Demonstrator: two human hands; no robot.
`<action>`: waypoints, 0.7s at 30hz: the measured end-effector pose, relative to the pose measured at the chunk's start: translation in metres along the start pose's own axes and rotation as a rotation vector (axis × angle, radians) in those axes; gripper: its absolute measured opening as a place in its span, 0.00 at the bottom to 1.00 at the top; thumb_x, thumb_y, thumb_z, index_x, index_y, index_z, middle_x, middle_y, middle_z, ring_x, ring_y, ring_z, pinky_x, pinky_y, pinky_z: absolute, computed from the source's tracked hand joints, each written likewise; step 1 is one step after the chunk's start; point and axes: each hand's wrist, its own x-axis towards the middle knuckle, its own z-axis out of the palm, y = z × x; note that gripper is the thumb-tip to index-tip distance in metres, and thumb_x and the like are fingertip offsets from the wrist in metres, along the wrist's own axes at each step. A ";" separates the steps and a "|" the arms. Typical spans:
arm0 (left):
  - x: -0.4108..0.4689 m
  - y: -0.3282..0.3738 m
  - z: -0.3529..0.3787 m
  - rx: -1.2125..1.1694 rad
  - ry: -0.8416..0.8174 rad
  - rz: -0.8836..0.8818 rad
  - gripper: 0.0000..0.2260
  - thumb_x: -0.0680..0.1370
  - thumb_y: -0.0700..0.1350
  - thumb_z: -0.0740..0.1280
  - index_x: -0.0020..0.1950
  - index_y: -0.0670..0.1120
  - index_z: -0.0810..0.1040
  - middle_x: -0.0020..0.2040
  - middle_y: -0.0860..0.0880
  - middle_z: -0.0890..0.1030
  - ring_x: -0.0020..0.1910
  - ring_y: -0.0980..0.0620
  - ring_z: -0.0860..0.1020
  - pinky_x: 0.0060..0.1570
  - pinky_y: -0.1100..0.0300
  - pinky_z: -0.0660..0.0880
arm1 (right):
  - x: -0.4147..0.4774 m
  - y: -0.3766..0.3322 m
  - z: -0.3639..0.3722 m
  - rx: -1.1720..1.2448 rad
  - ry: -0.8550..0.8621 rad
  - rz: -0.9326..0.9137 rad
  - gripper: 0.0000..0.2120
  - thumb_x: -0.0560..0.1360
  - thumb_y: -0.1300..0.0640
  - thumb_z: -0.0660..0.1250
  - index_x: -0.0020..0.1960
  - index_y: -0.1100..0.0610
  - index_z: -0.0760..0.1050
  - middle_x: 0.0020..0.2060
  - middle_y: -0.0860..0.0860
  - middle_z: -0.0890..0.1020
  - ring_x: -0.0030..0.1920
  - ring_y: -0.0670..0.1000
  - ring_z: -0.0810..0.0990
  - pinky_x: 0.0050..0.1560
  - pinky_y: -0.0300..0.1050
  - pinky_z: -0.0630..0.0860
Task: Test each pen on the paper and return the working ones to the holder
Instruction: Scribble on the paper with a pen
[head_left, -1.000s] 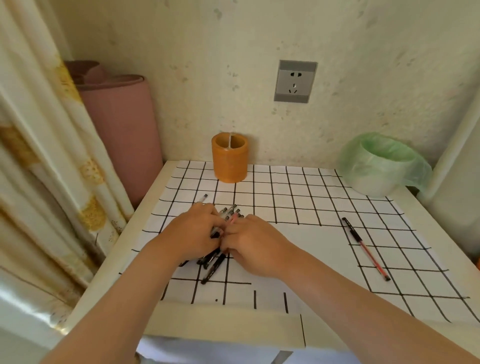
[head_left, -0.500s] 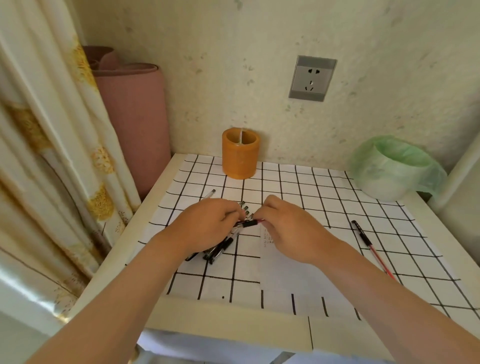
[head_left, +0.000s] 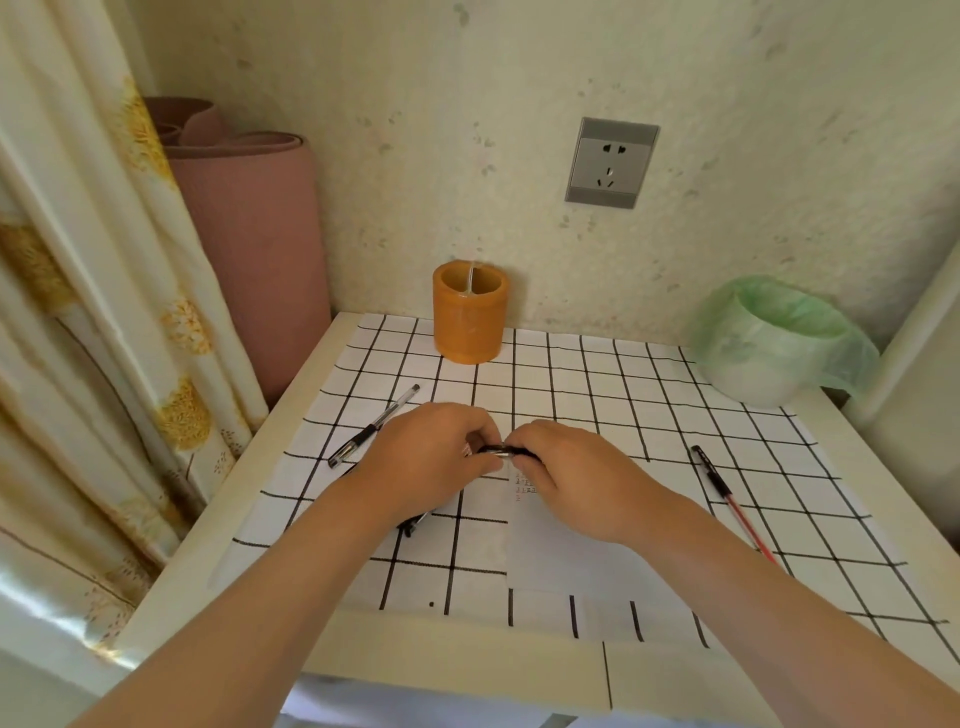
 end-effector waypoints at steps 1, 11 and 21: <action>0.000 0.001 0.001 -0.021 -0.001 -0.001 0.05 0.76 0.56 0.71 0.49 0.58 0.81 0.34 0.62 0.76 0.35 0.62 0.73 0.36 0.64 0.67 | -0.001 -0.001 0.000 -0.005 -0.004 0.002 0.10 0.83 0.51 0.58 0.58 0.51 0.76 0.45 0.46 0.78 0.43 0.48 0.76 0.44 0.48 0.75; 0.001 0.007 0.004 -0.033 0.004 0.042 0.06 0.74 0.59 0.72 0.47 0.60 0.80 0.32 0.64 0.73 0.34 0.67 0.72 0.35 0.68 0.65 | 0.000 0.000 -0.002 -0.059 -0.048 0.037 0.10 0.83 0.52 0.56 0.51 0.54 0.75 0.37 0.44 0.73 0.37 0.49 0.72 0.37 0.45 0.64; 0.004 -0.002 -0.002 -0.041 -0.012 -0.008 0.05 0.74 0.57 0.72 0.47 0.59 0.80 0.39 0.58 0.80 0.35 0.62 0.74 0.36 0.64 0.68 | 0.005 -0.002 -0.006 -0.015 -0.059 0.095 0.11 0.83 0.45 0.54 0.57 0.47 0.73 0.33 0.44 0.77 0.36 0.49 0.75 0.37 0.46 0.69</action>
